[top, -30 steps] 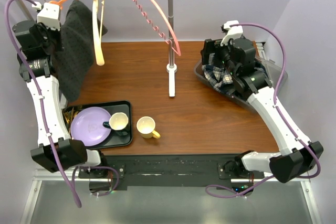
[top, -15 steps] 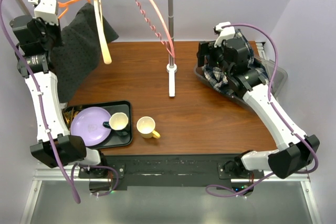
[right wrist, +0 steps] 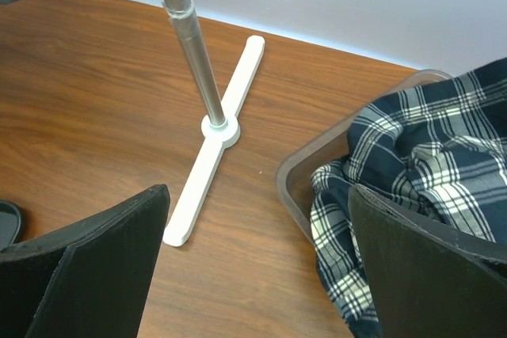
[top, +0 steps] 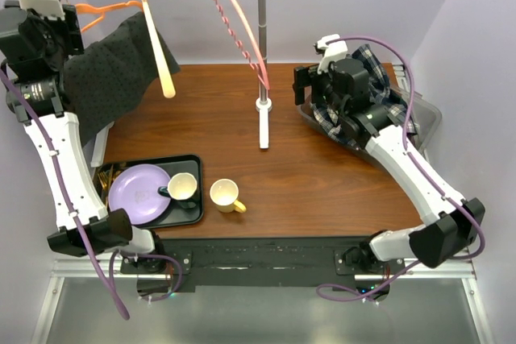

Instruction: Remove the skirt from the hanger

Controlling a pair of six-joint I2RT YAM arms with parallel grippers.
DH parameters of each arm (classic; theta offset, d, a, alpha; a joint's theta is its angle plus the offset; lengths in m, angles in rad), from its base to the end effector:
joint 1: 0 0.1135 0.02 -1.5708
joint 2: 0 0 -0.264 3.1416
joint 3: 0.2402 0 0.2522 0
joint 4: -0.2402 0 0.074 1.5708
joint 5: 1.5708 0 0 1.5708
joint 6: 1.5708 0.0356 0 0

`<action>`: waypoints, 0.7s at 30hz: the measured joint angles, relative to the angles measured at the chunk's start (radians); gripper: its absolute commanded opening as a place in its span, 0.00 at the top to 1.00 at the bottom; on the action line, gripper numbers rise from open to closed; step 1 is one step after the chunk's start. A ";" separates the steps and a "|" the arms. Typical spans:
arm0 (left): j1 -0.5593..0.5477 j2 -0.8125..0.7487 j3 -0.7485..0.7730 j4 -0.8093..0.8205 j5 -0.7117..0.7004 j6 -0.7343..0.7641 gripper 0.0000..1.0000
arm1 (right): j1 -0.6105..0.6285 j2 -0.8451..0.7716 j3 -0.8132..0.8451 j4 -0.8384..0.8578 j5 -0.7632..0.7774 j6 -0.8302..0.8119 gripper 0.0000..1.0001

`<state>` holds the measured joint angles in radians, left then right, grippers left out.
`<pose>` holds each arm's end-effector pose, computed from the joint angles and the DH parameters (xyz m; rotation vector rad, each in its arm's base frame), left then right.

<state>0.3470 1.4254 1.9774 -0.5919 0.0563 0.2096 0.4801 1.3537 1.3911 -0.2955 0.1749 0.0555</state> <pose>0.2530 0.0894 0.5499 -0.0676 1.6228 0.3846 0.2788 0.1382 0.4126 -0.2642 1.8111 0.2178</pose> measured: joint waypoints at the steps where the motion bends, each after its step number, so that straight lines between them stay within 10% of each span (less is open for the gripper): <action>1: 0.000 0.003 0.015 -0.003 -0.018 0.007 0.33 | 0.002 0.011 0.008 0.000 0.000 -0.003 0.01; 21: 0.000 0.301 0.139 -0.171 -0.128 0.173 0.25 | 0.013 0.050 0.082 -0.026 0.043 -0.015 0.01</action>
<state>0.3466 1.7264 2.1166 -0.7631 -0.0719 0.3824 0.4931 1.4040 1.4734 -0.3214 0.2184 0.0402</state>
